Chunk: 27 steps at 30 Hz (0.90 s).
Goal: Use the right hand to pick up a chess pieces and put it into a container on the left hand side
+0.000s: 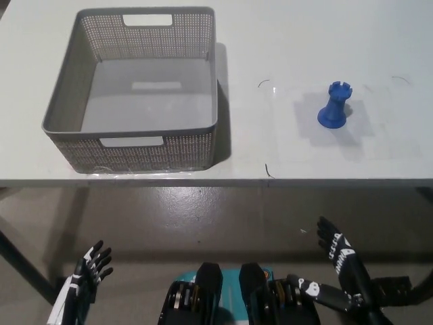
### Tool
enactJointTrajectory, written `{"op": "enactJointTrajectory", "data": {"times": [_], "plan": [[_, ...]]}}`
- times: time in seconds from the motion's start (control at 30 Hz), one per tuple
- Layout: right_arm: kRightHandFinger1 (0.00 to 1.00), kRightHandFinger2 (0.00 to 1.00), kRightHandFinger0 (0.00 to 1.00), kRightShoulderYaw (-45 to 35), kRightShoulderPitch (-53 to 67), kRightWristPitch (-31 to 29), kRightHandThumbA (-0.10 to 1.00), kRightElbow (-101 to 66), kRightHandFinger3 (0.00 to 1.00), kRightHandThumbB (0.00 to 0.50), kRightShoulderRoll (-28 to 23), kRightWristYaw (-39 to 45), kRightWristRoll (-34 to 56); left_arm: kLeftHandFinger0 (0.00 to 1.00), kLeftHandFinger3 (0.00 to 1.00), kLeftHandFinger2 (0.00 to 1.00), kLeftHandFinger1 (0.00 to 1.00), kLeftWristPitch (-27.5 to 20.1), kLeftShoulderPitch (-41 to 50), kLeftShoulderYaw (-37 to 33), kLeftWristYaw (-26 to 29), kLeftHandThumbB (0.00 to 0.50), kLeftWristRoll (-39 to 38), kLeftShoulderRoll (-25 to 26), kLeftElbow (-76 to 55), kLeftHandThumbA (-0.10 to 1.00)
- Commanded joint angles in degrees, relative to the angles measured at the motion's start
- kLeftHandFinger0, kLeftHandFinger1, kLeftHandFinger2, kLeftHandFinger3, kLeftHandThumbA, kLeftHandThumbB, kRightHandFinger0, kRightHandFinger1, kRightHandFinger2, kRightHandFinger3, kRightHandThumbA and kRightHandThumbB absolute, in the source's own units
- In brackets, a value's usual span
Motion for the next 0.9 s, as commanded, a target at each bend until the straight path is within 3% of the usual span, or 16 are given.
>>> {"op": "enactJointTrajectory", "data": {"times": [0.0, 0.13, 0.27, 0.43, 0.5, 0.67, 0.8, 0.87], "plan": [[1.0, 1.0, 0.98, -2.7, 2.01, -9.72, 0.77, -6.23, 1.0, 0.119, 3.67, -5.37, -1.39, 1.0, 1.0, 1.0, 1.0, -1.32, -0.33, 0.39, -1.07, 0.225, -1.82, 0.16, -3.64, 1.0], [0.95, 1.0, 0.94, -4.97, 2.62, -9.72, 0.72, -11.25, 1.0, 0.113, 6.16, -6.35, -0.51, 1.0, 1.0, 1.0, 1.0, -0.51, -0.49, 0.5, -0.95, 0.235, -2.04, 0.26, -4.85, 1.0], [0.9, 1.0, 0.86, -4.59, 1.63, -9.72, 0.78, -16.03, 1.0, 0.094, 5.93, -11.82, -6.55, 1.0, 1.0, 1.0, 1.0, 0.08, -0.14, 0.46, -0.48, 0.235, -1.38, 0.25, -6.28, 1.0], [0.96, 1.0, 0.92, -3.71, -1.38, -9.72, 0.83, -19.46, 1.0, 0.124, 4.52, -15.18, -9.4, 1.0, 1.0, 1.0, 1.0, 0.58, -0.48, 0.21, -0.7, 0.235, -1.35, 0.39, -7.27, 1.0], [1.0, 1.0, 1.0, -3.6, -3.5, -9.72, 0.86, -20.08, 1.0, 0.124, 2.91, -16.19, -10.95, 1.0, 1.0, 1.0, 1.0, 0.05, -0.5, 0.26, -0.42, 0.259, -0.9, 0.32, -7.2, 1.0], [1.0, 1.0, 1.0, -5.56, -8.4, -9.72, 0.82, -18.33, 1.0, 0.167, 2.25, -14.9, -11.32, 1.0, 1.0, 1.0, 1.0, 0.77, -0.13, 0.15, -0.93, 0.276, -1.53, 0.56, -7.95, 1.0], [1.0, 1.0, 1.0, -6.8, -14.24, -4.67, 0.85, -16.4, 1.0, 0.193, 1.75, -15.47, -11.85, 1.0, 1.0, 1.0, 1.0, 0.82, 0.59, 0.1, -0.44, 0.29, -1.17, 0.1, -8.66, 1.0], [1.0, 1.0, 1.0, -7.35, -16.32, -2.7, 0.83, -15.59, 1.0, 0.181, 1.7, -15.72, -11.76, 1.0, 1.0, 1.0, 1.0, 1.48, 0.97, 0.0, -0.62, 0.297, -1.28, 0.25, -8.88, 1.0]]}}
